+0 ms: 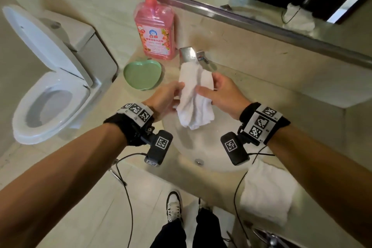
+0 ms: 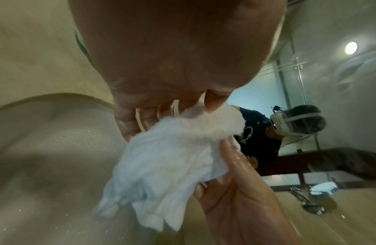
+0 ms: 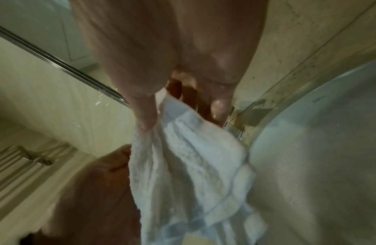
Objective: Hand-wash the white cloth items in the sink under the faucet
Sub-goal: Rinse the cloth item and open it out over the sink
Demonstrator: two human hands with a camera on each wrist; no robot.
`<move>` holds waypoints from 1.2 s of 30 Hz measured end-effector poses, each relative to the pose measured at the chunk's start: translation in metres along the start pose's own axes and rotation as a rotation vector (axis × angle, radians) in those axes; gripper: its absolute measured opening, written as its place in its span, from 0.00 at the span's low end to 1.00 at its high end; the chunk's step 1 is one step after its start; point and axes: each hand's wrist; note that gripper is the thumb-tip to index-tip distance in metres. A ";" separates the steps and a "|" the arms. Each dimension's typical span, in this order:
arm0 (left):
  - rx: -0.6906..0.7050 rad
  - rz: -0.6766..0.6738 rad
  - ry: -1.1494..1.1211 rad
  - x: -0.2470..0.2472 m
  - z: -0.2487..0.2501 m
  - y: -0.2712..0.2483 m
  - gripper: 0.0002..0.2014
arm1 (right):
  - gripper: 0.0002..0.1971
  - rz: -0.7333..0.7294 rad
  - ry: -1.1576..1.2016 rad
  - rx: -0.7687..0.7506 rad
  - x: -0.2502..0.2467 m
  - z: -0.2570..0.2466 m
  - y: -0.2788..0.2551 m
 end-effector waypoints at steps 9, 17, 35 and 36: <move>0.226 0.132 0.326 0.008 -0.017 -0.006 0.08 | 0.13 0.022 -0.021 0.131 0.015 0.014 -0.032; 0.042 0.201 0.267 0.003 -0.023 -0.010 0.33 | 0.17 0.098 0.130 0.141 0.016 0.027 -0.042; 0.048 0.147 0.243 0.007 -0.016 -0.049 0.08 | 0.21 0.029 0.079 0.247 0.001 0.008 -0.084; 0.038 0.129 0.237 0.004 -0.015 -0.053 0.10 | 0.21 0.039 0.082 0.252 0.004 0.006 -0.089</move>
Point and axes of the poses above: each hand's wrist, its own y-axis towards the middle knuckle, its own x-axis out of the palm, z = x × y, and after that the axes turned 15 degrees about -y, right-handed
